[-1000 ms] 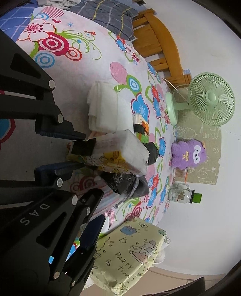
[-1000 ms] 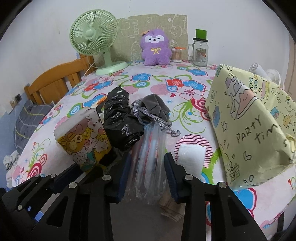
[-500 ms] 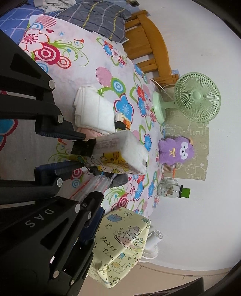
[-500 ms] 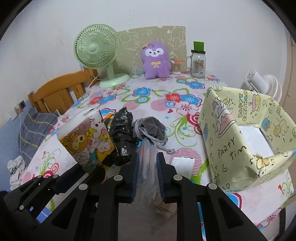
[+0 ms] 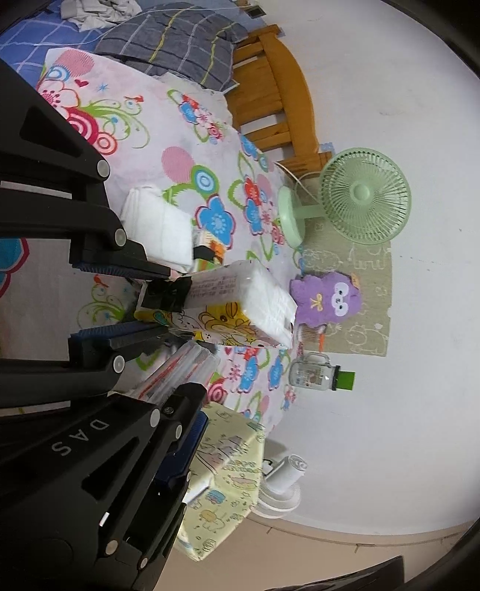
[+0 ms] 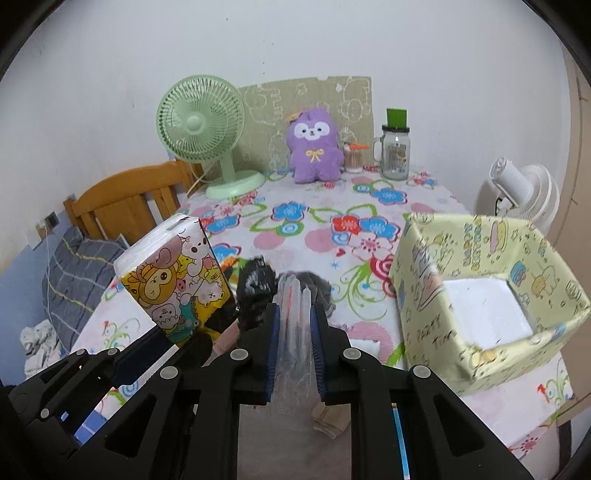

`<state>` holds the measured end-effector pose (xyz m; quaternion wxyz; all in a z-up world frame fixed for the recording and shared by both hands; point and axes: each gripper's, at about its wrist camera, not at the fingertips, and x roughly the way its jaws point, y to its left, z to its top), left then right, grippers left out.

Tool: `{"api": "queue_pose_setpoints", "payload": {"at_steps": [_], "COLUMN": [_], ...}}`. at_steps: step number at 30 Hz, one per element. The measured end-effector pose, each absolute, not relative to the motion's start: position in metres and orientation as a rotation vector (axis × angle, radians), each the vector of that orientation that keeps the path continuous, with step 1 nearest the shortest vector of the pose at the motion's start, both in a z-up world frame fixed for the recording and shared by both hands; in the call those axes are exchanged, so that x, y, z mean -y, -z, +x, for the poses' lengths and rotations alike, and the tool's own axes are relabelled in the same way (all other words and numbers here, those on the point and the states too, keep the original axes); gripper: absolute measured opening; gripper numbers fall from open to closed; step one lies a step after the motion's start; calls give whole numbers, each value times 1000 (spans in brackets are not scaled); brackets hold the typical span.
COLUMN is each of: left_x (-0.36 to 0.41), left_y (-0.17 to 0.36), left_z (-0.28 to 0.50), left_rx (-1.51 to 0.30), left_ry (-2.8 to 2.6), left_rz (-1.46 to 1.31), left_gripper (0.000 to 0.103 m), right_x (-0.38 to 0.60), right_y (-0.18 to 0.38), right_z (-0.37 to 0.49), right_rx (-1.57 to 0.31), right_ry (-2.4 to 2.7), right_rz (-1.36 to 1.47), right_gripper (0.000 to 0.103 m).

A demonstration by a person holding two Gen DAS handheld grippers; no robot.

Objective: Organize soft objects
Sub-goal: 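Lift the tissue pack and straw bag and carry both toward the fabric box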

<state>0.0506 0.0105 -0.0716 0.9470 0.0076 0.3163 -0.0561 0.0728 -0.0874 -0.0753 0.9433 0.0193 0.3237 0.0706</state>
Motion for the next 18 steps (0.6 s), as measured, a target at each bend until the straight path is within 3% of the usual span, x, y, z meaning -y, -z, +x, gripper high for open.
{"api": "queue_pose_setpoints", "payload": {"at_steps": [18], "left_x": [3], "left_y": [32], "left_z": [65], "left_rx": [-599], "left_ry": [136], "left_rz": [32], "left_gripper": [21], "right_x": [100], "right_y": [30], "right_z": [80], "right_rx": [-597], "right_ry": [-100], "right_rz": [36], "right_gripper": [20]}}
